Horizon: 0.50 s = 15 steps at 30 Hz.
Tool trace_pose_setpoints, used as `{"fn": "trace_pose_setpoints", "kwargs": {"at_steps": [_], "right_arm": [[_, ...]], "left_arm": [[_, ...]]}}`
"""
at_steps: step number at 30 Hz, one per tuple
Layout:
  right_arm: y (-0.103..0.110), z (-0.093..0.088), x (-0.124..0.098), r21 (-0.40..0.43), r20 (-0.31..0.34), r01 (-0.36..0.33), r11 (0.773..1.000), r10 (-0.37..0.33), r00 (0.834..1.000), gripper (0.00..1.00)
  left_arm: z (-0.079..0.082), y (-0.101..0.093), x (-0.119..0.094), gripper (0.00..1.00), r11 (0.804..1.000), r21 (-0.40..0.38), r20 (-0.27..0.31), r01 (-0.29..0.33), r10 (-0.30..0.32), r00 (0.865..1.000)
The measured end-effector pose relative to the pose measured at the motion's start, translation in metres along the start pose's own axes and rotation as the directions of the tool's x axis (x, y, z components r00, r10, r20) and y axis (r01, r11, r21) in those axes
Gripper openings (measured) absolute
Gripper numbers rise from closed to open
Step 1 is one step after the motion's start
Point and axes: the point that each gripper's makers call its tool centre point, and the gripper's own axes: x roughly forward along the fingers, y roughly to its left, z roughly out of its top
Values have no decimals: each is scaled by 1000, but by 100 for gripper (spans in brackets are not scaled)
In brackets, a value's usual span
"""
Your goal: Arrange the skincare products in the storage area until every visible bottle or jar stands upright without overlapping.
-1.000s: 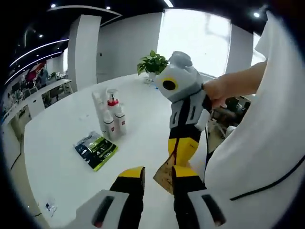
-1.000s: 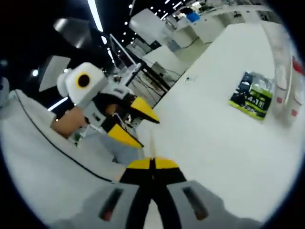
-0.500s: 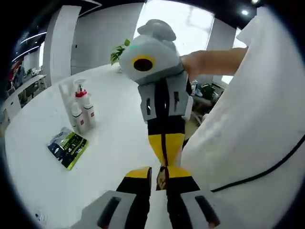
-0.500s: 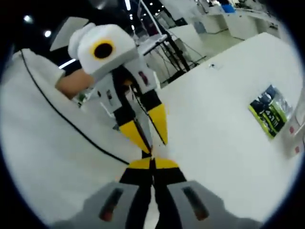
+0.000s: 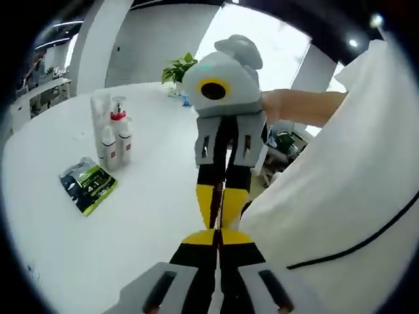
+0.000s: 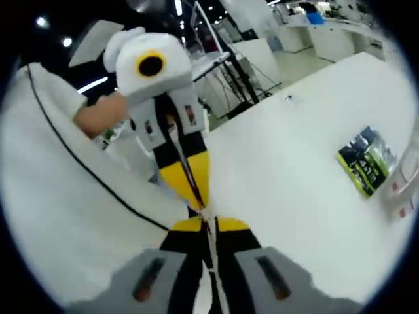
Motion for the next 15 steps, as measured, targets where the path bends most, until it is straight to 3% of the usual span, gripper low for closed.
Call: {"fn": "trace_pose_setpoints", "kwargs": {"at_steps": [3,5,9,10,11,14,15], "right_arm": [[-7,13,-8,24,108,28,999,-30,994,19],[-12,26,-19,37,216,52,998,-59,975,21],[-11,43,-38,164,397,-25,986,-43,917,21],[-9,47,-42,197,447,-66,978,-30,894,21],[-10,52,-46,224,498,-88,971,-36,866,21],[-10,60,-51,286,578,-148,947,-47,815,21],[-11,60,-51,301,582,-152,942,-55,811,20]], "left_arm": [[20,8,-11,0,994,-113,140,-4,20,990],[28,11,-18,0,990,-142,195,2,26,980],[44,20,-32,0,978,-208,322,11,58,945],[48,22,-34,0,972,-234,357,21,66,932],[49,23,-36,0,969,-247,369,26,69,927],[61,26,-43,0,937,-336,479,92,86,874],[64,25,-45,0,925,-355,516,132,76,853]]}}
